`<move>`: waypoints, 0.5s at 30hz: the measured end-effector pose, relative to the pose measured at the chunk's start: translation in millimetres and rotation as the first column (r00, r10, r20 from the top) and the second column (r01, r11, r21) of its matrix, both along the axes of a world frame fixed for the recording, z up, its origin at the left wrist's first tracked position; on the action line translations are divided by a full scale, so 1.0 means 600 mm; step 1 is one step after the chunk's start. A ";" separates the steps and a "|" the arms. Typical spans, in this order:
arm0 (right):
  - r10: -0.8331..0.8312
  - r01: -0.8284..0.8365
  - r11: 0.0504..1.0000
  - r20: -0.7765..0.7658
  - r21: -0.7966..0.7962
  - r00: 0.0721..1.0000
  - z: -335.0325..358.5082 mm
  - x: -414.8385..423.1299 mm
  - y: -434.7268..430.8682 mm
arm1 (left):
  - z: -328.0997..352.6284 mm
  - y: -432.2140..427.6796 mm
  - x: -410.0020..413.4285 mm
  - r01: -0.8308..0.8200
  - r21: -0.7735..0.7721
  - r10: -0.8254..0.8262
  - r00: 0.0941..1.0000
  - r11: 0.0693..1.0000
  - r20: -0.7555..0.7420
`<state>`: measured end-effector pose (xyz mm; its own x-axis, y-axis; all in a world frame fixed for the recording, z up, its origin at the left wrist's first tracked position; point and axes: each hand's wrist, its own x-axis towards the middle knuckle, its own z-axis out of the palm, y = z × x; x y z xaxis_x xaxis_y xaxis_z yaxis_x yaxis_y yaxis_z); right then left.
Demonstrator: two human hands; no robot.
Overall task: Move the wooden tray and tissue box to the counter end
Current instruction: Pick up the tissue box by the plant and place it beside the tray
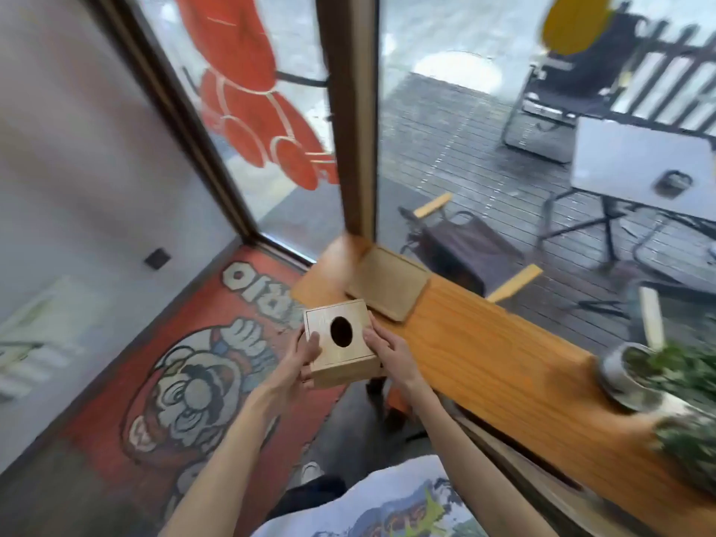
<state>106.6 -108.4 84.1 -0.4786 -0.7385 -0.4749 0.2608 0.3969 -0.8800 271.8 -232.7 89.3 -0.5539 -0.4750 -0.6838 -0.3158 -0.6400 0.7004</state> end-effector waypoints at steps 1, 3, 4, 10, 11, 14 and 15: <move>0.039 -0.039 0.999 0.007 -0.019 0.999 0.004 0.031 -0.034 | 0.004 -0.025 0.041 -0.008 0.004 0.008 1.000 1.000 -0.013; 0.136 -0.136 0.990 0.002 -0.027 0.991 0.002 0.089 -0.097 | 0.022 -0.067 0.119 -0.048 -0.007 0.048 0.999 0.999 -0.026; 0.185 -0.184 0.982 0.022 -0.029 0.982 0.001 0.118 -0.127 | 0.032 -0.083 0.151 -0.062 -0.030 0.061 0.998 0.998 -0.008; 0.124 -0.126 0.992 0.248 -0.005 0.961 -0.008 0.224 -0.218 | 0.048 -0.171 0.229 -0.177 -0.042 0.178 0.984 0.983 0.026; 0.076 -0.084 0.996 0.249 0.023 0.965 0.000 0.227 -0.220 | 0.045 -0.180 0.221 -0.184 -0.046 0.185 0.983 0.982 0.015; -0.094 0.052 0.991 0.384 0.120 0.918 -0.011 0.216 -0.213 | 0.024 -0.199 0.168 -0.254 -0.053 0.254 0.967 0.966 -0.017; -0.134 0.097 0.990 0.460 0.103 0.878 -0.014 0.212 -0.213 | 0.019 -0.198 0.145 -0.277 -0.052 0.277 0.961 0.959 -0.020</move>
